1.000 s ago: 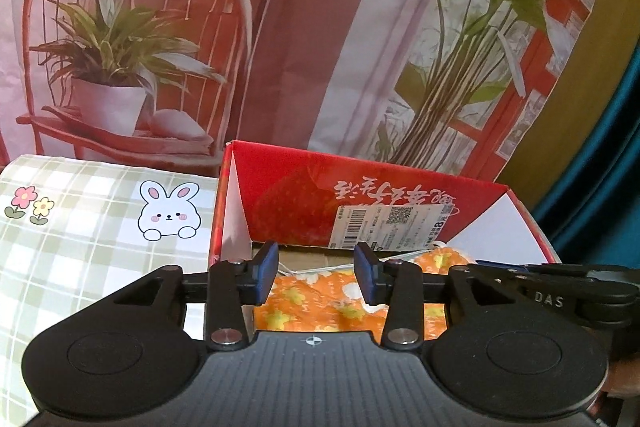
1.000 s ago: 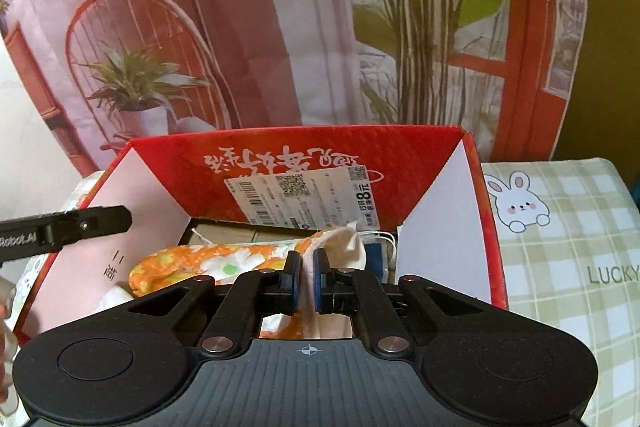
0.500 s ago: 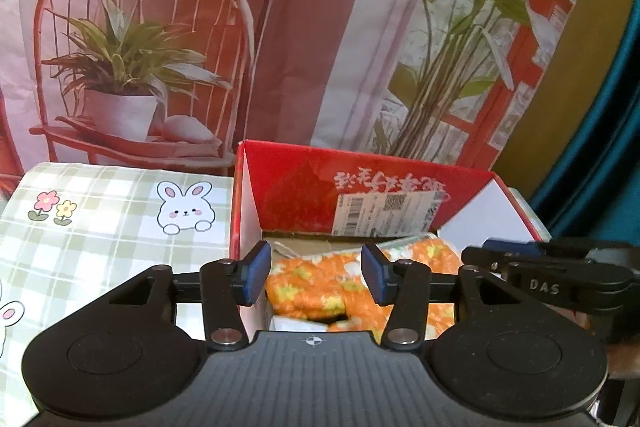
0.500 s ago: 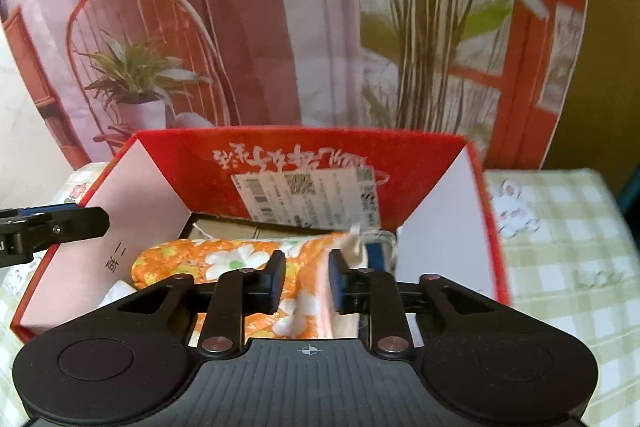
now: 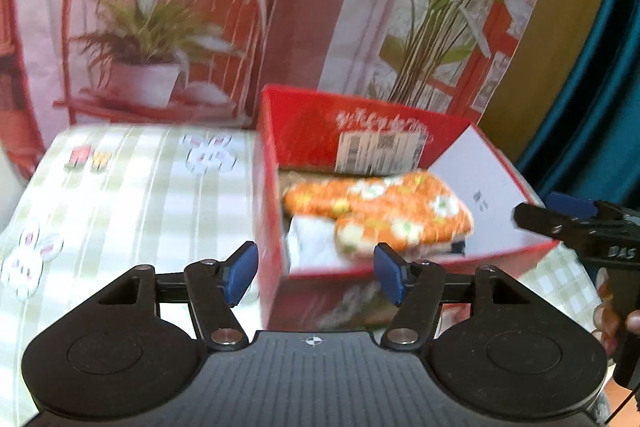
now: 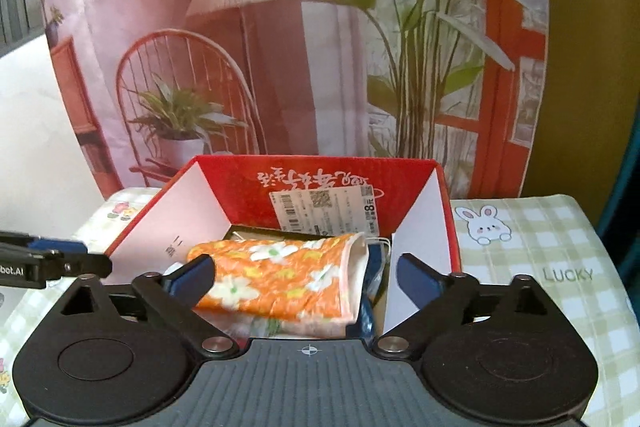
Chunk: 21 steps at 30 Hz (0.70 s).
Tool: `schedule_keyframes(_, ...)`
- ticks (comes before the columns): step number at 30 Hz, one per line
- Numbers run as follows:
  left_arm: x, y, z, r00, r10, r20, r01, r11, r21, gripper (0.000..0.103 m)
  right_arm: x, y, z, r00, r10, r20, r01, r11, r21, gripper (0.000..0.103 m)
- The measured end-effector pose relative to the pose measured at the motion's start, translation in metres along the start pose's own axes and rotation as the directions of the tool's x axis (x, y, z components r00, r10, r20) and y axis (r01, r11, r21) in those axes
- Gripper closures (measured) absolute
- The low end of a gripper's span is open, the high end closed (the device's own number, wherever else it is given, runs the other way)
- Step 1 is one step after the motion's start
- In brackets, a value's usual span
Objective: Organize soft objects
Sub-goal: 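Lower both tools to the pink knitted item and grasp it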
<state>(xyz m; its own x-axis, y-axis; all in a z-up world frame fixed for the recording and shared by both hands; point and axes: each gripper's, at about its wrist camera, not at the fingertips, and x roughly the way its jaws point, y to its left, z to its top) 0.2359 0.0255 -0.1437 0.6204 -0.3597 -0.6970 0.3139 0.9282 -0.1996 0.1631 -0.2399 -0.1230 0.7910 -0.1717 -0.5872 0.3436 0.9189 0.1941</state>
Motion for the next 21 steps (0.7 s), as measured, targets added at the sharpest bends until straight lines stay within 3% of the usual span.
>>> schedule_keyframes(4,-0.002,0.013,-0.026,0.999,-0.017,-0.048,0.015,0.999,-0.048,0.032,-0.019,-0.003,-0.018,0.999,0.036,0.028,-0.037,0.999,0.017,0.000)
schedule_keyframes(10,0.010,0.022,-0.054,0.993,-0.030,-0.115,0.018,0.994,-0.110,0.032,-0.027,-0.009,-0.043,0.998,0.057,-0.013,-0.057,0.998,0.025,0.000)
schedule_keyframes(21,0.034,0.015,-0.083,0.978,-0.070,-0.196,0.037,0.986,-0.163,0.032,-0.006,-0.013,-0.089,0.980,0.025,-0.197,-0.027,1.000,-0.005,0.001)
